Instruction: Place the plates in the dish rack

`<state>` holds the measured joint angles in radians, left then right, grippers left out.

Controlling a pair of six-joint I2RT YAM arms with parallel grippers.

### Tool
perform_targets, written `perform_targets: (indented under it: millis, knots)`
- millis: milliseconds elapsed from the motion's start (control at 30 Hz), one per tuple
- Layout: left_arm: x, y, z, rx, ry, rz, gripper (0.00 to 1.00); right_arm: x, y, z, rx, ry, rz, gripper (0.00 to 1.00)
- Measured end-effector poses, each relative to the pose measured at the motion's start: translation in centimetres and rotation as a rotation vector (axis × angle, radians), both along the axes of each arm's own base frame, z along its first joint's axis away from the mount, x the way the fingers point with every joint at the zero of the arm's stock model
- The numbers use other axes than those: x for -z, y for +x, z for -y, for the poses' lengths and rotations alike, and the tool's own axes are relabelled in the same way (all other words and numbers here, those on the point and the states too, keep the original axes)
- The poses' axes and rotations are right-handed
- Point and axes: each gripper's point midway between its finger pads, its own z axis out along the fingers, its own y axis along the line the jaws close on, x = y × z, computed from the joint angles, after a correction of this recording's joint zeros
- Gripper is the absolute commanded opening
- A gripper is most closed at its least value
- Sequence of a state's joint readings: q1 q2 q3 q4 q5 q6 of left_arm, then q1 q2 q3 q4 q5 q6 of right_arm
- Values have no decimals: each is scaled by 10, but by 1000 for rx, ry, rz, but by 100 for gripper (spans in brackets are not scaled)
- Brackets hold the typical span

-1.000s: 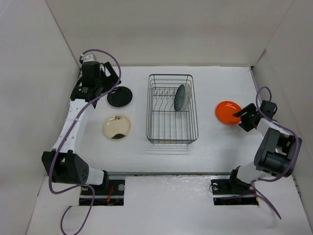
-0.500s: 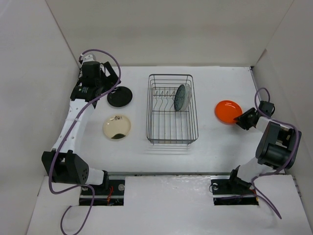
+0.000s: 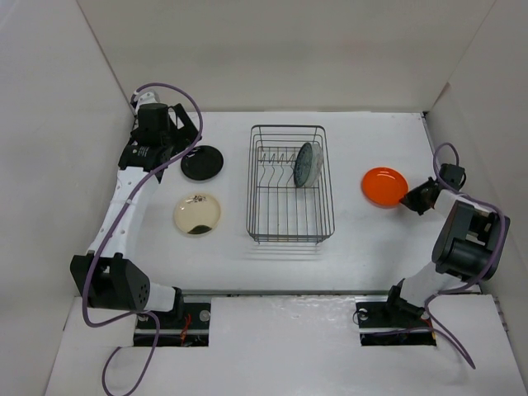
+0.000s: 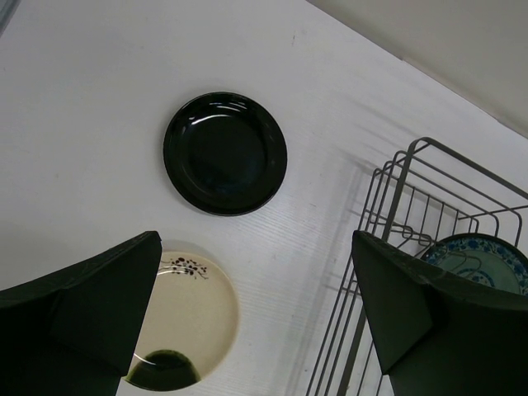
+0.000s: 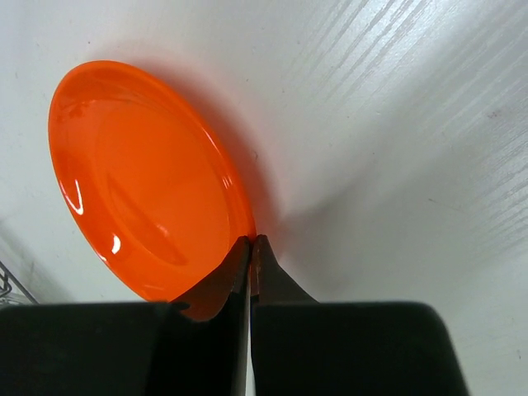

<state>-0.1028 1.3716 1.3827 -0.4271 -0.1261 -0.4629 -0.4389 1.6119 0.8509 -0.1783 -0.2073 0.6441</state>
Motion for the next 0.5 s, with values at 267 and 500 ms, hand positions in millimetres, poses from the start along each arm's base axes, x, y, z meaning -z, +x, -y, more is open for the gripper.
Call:
perform_targets:
  millis: [267,500]
  knots:
    - [0,0,-1,-5,3,0,100,3,-1,0,2,7,-20,7]
    - [0,0,-1,-6,3,0,100,3,0,2,7,6,-39,15]
